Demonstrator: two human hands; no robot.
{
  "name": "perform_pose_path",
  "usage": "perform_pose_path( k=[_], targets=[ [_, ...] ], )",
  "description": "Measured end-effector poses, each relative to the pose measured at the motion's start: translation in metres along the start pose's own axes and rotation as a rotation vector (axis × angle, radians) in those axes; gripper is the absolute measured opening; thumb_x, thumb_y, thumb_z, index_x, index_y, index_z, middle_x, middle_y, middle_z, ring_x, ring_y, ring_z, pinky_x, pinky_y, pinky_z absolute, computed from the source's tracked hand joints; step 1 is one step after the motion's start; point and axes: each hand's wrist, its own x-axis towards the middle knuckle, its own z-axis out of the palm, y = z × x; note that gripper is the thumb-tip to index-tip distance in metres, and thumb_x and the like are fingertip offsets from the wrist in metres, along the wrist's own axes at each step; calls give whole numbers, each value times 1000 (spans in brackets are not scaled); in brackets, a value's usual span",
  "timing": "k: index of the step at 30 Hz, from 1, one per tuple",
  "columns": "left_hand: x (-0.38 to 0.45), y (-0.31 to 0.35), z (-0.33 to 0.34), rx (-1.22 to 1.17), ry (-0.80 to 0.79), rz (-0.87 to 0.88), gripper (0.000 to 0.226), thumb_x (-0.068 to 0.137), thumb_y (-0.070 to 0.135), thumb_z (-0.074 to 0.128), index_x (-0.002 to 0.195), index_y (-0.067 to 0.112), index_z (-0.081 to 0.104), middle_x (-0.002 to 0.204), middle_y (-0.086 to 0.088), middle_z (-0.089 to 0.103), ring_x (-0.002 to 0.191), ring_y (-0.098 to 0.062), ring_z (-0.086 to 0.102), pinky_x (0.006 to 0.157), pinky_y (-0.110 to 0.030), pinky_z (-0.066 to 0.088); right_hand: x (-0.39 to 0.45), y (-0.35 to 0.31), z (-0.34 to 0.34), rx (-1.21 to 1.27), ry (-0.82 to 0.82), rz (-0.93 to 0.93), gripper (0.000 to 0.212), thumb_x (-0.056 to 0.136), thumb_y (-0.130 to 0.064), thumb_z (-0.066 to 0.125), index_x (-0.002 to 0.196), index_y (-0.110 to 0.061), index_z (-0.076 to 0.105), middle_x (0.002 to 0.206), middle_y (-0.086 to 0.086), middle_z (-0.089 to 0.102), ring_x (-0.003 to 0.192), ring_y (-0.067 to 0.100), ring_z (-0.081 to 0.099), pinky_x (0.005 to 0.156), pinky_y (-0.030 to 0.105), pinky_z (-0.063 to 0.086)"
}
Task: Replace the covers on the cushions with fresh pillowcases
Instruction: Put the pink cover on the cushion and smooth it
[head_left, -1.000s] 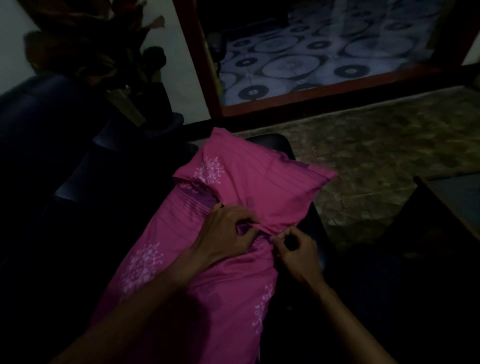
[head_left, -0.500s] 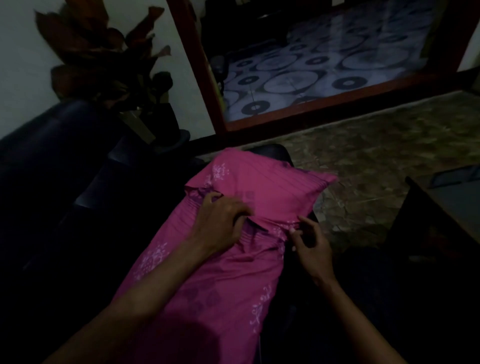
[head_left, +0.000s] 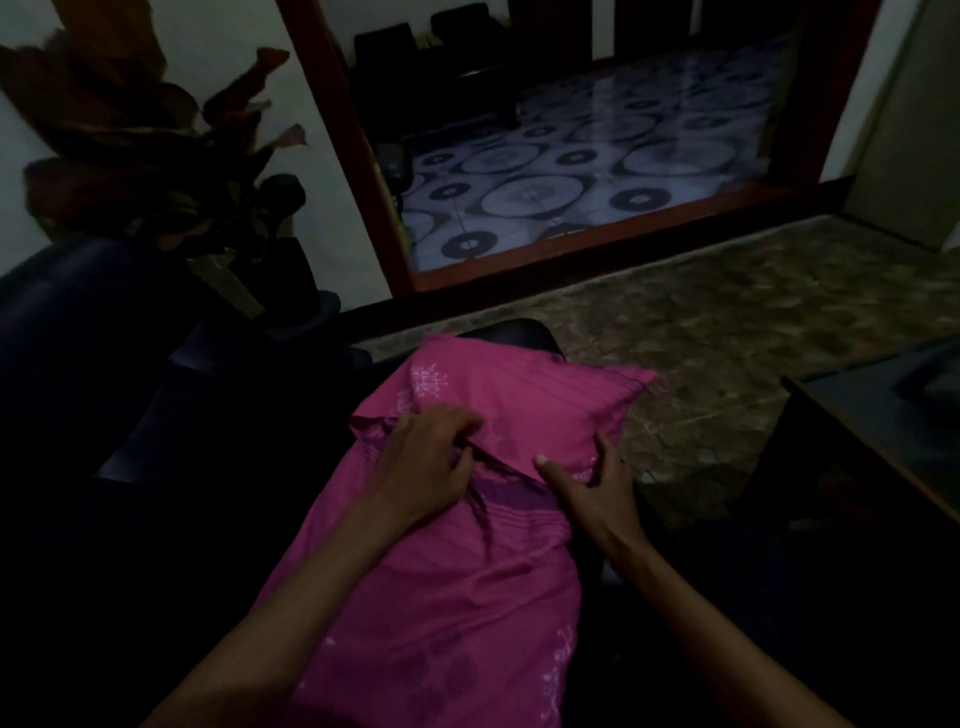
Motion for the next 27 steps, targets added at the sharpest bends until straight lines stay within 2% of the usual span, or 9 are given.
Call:
perform_pose_path(
  k=[4, 8, 11, 14, 18, 21, 24, 26, 27],
  targets=[
    [23, -15, 3, 16, -140, -68, 47, 76, 29, 61, 122, 26, 68, 125, 6, 66, 116, -19, 58, 102, -41, 42, 25, -16, 10, -78, -38, 8, 125, 46, -86, 79, 152, -36, 36, 149, 4, 46, 131, 21, 53, 113, 44, 43],
    [35, -24, 2, 64, 15, -102, 29, 74, 26, 58, 97, 27, 75, 95, 7, 75, 92, -19, 69, 90, -36, 44, 46, -14, 8, -122, -77, -32, 118, 49, -81, 84, 150, -41, 39, 146, 2, 52, 127, 17, 57, 110, 45, 46],
    [30, -43, 0, 34, 120, -75, 21, 75, 14, 67, 92, 25, 74, 91, 7, 75, 85, -17, 69, 83, -28, 27, 13, -33, 5, -226, 56, -153, 111, 58, -77, 81, 152, -35, 38, 151, 1, 40, 134, 15, 47, 115, 39, 39],
    [21, -65, -2, 52, 147, 52, 19, 74, 15, 61, 89, 24, 70, 89, 8, 73, 81, -17, 68, 77, -27, 21, -13, -46, 5, -352, 84, -488, 76, 66, -69, 79, 133, -41, 55, 147, 0, 38, 137, 16, 41, 113, 34, 36],
    [10, -94, -11, 16, 69, 139, 18, 77, 22, 51, 84, 24, 67, 84, 11, 71, 78, -13, 66, 83, -29, 31, -14, -52, 13, -505, -96, -623, 26, 79, -62, 71, 92, -40, 73, 146, -5, 46, 134, 19, 42, 107, 46, 41],
    [0, -105, -21, -44, -47, 166, 18, 80, 24, 51, 84, 24, 69, 84, 13, 70, 79, -10, 66, 83, -35, 46, -19, -54, 19, -457, -148, -565, 20, 80, -62, 68, 79, -42, 72, 143, -12, 49, 133, 10, 43, 105, 42, 41],
    [11, -95, -23, 2, -84, 162, 22, 78, 26, 52, 91, 26, 69, 89, 11, 70, 82, -15, 67, 81, -34, 50, -21, -62, 13, -337, -257, -409, 18, 76, -56, 77, 67, -42, 71, 134, -20, 54, 125, -8, 46, 99, 18, 40],
    [29, -70, -19, -52, -71, 187, 30, 77, 29, 54, 101, 27, 70, 99, 12, 71, 90, -11, 66, 87, -29, 48, -12, -66, 2, -118, -267, -282, 16, 81, -31, 84, 69, -34, 74, 115, -16, 67, 106, -9, 60, 89, 18, 45],
    [38, -55, -15, -120, -86, 204, 31, 78, 29, 56, 105, 25, 71, 103, 11, 70, 93, -8, 64, 89, -26, 48, -2, -63, -4, 27, -188, -212, 18, 85, -16, 80, 75, -29, 74, 102, -13, 72, 93, -6, 64, 83, 21, 47]
  ],
)
